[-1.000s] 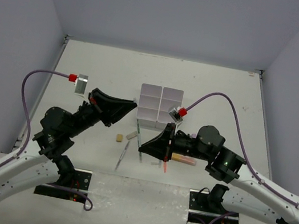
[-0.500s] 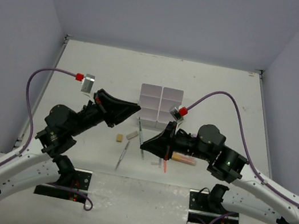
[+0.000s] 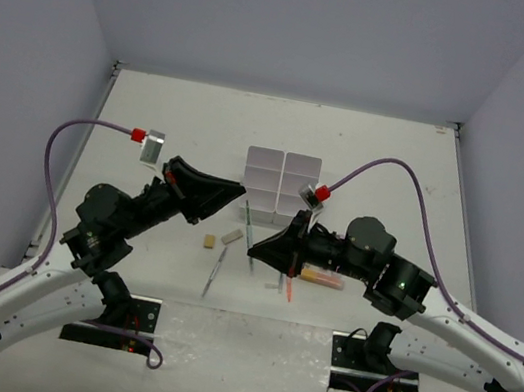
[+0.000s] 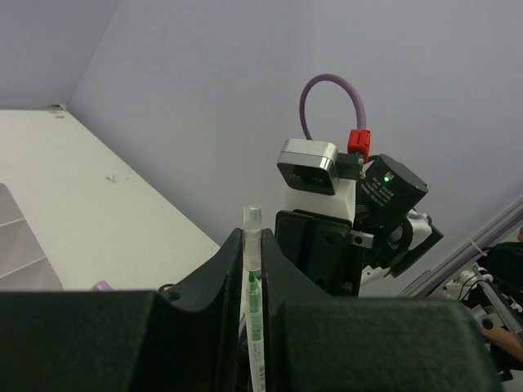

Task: Sort the stationery into containers
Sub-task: Close the pen cap on the pen.

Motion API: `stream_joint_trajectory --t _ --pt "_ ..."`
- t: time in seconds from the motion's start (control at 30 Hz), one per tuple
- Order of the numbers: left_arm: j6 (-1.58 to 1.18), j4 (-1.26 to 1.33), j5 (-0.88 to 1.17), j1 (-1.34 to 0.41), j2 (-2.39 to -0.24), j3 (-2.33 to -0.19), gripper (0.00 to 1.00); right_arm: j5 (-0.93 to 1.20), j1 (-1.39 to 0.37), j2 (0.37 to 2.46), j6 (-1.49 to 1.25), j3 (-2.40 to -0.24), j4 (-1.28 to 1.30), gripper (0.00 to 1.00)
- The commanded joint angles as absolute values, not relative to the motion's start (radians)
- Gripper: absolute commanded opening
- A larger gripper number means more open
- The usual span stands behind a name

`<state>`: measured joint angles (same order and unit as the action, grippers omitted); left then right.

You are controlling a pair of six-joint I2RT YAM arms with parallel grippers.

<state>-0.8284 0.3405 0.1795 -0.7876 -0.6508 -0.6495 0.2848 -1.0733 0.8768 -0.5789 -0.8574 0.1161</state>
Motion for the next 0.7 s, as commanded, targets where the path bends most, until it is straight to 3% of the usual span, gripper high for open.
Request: stream_joint_trajectory --t 0.0,0.67 --pt "-0.845 0.351 0.198 -0.784 -0.639 -0.671 0.0 0.25 -1.078 0.874 -0.571 -0.917 0.115 0.0" --pt "-0.84 0.363 0.181 -0.784 -0.637 -0.663 0.0 0.287 -1.088 0.901 -0.58 -0.922 0.1 0.0"
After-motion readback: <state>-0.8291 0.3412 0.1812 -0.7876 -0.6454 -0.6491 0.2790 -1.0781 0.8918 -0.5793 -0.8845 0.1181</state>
